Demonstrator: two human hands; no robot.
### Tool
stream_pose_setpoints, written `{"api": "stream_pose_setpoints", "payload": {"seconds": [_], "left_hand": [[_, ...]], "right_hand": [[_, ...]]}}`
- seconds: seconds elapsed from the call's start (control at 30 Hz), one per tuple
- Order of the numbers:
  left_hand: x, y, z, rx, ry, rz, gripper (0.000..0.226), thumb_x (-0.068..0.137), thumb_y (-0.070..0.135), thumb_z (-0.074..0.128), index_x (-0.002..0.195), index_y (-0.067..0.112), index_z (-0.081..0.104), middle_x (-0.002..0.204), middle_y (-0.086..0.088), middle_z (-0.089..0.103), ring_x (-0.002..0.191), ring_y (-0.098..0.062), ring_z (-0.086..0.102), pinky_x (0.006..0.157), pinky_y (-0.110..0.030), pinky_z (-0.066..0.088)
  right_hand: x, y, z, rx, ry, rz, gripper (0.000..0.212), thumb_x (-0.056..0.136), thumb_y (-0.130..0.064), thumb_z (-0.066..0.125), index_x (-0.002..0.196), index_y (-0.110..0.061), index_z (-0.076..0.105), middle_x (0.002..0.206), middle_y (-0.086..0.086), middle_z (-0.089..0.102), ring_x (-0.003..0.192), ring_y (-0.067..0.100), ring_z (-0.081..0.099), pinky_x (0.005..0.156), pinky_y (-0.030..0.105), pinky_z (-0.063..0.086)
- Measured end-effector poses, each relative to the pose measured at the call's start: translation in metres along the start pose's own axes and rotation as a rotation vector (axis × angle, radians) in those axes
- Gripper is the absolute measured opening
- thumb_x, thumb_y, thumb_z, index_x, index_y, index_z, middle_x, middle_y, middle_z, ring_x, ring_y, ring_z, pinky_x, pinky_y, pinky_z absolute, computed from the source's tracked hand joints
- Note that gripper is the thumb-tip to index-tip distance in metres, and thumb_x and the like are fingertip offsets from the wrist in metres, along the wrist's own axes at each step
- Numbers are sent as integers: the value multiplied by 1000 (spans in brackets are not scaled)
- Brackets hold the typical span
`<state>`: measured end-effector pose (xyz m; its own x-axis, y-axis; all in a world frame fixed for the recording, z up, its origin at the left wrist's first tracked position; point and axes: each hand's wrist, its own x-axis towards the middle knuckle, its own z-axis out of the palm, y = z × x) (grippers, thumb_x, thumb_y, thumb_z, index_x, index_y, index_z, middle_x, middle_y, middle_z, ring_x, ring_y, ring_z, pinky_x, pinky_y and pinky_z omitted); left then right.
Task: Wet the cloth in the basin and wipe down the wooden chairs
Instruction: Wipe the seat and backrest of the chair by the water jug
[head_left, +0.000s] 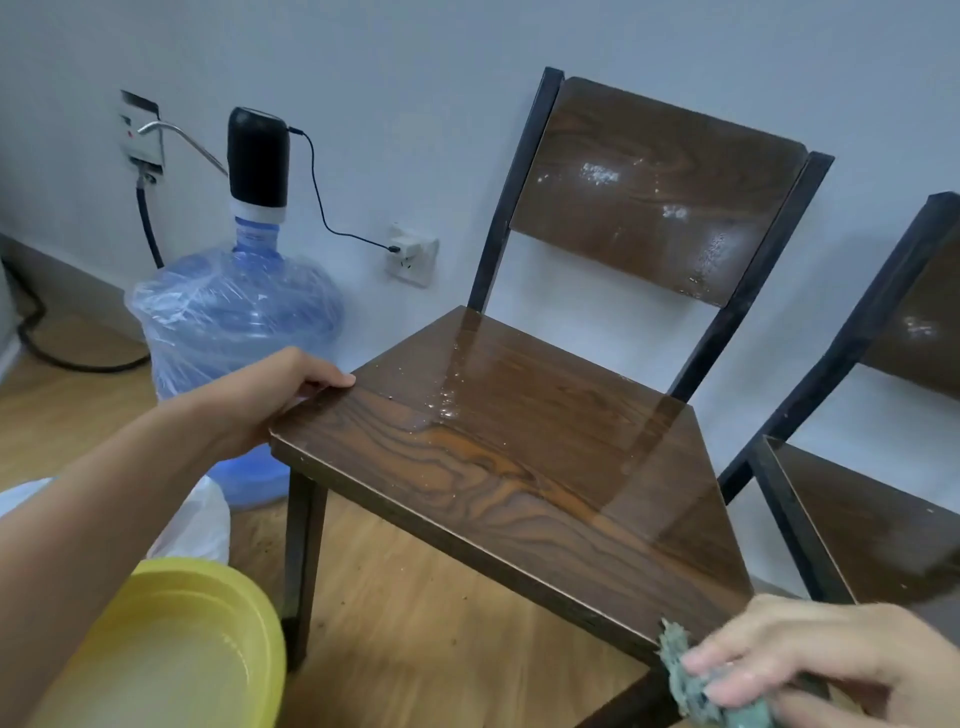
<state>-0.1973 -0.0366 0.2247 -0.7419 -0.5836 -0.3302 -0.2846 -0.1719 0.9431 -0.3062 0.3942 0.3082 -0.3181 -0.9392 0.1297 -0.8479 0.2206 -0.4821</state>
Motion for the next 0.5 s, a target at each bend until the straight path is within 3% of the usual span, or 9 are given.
{"api": "stream_pose_setpoints", "payload": {"seconds": [0.07,0.13,0.2,0.27,0.37,0.5], "left_hand": [[1,-1,-2,-31,-29,0,43,83,28,68,112,-3,72,95,-19,75,78,-36,67,68,-35,46],[3,-3,-3,-81,-60,10,44,81,27,67,116,-1,69,103,-20,72,81,-37,67,71,-36,49],[4,-4,-1,-140,-83,21,39,83,23,65,114,0,67,104,-21,71,73,-34,70,72,-35,54],[4,-6,0,-176,-99,20,41,84,22,63,115,-5,67,99,-24,72,67,-31,72,69,-34,57],[8,-10,0,-191,-119,17,52,85,22,63,123,-13,65,97,-24,73,69,-31,73,72,-36,58],[7,-9,0,-156,-128,28,49,88,24,61,120,-14,68,94,-22,77,69,-29,74,77,-35,55]], "right_hand": [[22,21,-17,105,159,171,38,83,10,76,85,-27,85,101,-4,82,95,18,78,85,31,61],[59,57,-32,160,329,361,44,86,12,69,88,-29,85,100,2,81,96,25,77,86,41,62],[106,91,-36,85,451,477,43,90,2,68,85,-38,80,101,4,79,96,24,73,81,36,57],[137,116,-30,-37,491,546,44,94,-4,65,80,-45,71,106,9,77,84,18,67,68,25,50],[150,105,-3,-100,460,535,37,98,-7,61,91,-40,77,106,6,77,63,7,57,50,13,40],[115,22,35,7,236,252,44,89,0,71,89,-43,82,100,-30,76,99,-12,67,87,6,50]]}}
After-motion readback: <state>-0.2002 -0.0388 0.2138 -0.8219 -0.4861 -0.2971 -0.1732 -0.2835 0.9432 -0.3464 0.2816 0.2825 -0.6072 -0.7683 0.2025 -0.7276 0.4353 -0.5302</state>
